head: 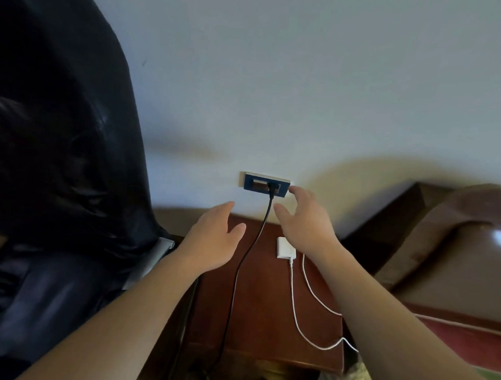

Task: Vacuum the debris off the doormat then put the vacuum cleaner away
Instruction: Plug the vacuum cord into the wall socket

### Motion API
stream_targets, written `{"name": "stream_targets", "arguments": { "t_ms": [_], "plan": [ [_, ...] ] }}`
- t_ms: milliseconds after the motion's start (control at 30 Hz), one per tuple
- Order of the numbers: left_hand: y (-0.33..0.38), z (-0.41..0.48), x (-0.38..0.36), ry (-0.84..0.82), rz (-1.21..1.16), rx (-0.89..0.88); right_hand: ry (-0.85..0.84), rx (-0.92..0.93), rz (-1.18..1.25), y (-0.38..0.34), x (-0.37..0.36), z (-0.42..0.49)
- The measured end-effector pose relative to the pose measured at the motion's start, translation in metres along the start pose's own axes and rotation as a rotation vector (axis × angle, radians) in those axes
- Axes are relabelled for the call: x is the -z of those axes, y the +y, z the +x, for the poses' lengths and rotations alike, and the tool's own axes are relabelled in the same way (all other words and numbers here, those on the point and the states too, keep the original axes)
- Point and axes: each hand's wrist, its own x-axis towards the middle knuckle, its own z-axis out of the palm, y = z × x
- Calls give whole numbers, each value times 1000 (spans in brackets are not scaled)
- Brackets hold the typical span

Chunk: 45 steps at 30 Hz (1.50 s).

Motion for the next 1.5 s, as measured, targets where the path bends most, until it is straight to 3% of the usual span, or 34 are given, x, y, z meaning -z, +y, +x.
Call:
{"name": "stream_targets", "arguments": {
  "t_ms": [500, 1000, 1500],
  "plan": [
    [58, -70, 85, 88, 371, -22, -12, 152, -420, -54, 95, -65],
    [114, -138, 142, 238, 420, -28, 62, 292, -507, -74, 175, -116],
    [155, -191, 163, 329, 361, 35, 69, 379, -455, -84, 211, -150]
  ]
}}
